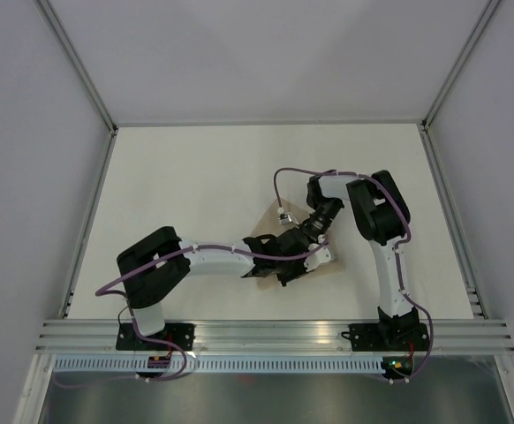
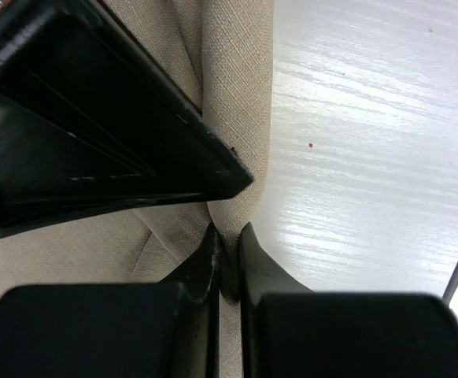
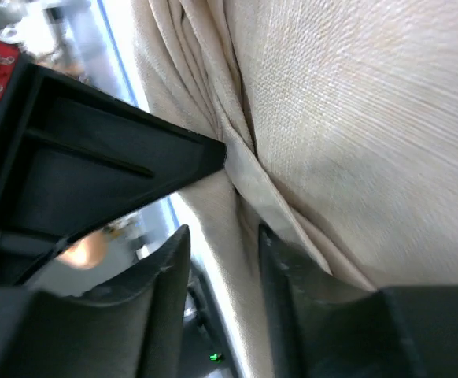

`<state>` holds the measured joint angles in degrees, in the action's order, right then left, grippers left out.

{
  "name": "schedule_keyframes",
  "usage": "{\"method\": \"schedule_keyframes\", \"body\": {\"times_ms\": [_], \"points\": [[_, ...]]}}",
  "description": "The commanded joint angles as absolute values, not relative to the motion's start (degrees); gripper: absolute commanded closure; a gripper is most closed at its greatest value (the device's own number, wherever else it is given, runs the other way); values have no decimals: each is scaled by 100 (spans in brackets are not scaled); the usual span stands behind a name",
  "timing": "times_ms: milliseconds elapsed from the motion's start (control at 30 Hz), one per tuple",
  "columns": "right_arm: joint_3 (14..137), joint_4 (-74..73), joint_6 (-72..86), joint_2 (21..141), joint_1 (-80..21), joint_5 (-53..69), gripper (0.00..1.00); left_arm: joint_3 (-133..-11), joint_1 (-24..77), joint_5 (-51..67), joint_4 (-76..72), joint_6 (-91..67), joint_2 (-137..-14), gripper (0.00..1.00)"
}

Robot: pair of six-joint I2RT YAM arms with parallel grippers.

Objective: Fold the napkin, place the utensils inside, and roll it up
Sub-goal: Roll the napkin at the center of the board.

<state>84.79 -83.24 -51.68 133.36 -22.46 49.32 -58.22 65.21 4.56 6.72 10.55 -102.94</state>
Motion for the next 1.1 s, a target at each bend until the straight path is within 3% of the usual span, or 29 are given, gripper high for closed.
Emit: {"method": "schedule_keyframes", "body": {"times_ms": [0, 133, 367, 600, 767, 1067], "points": [[8394, -6865, -4914, 12640, -2005, 4543, 52, -5836, 6320, 1290, 826, 783, -10521, 98], [8306, -6181, -4255, 11780, -1487, 4667, 47, -5722, 6135, 1749, 687, 747, -10495, 98], [7788, -4958, -3717, 10531, -589, 4536, 48, -5818, 5477, 2960, 650, 396, -10704, 98], [5830, -3385, -4604, 8703, -536, 3850, 45, -5748, 4843, 4323, 176, -394, -10889, 98], [5134, -3480, -5737, 7692, -825, 3973, 43, -5529, 4492, 5175, -254, -729, -11092, 98], [3569, -2286, -5950, 6601, -2908, 2866, 39, -5186, 4175, 5844, -993, -1204, -11320, 98]]}}
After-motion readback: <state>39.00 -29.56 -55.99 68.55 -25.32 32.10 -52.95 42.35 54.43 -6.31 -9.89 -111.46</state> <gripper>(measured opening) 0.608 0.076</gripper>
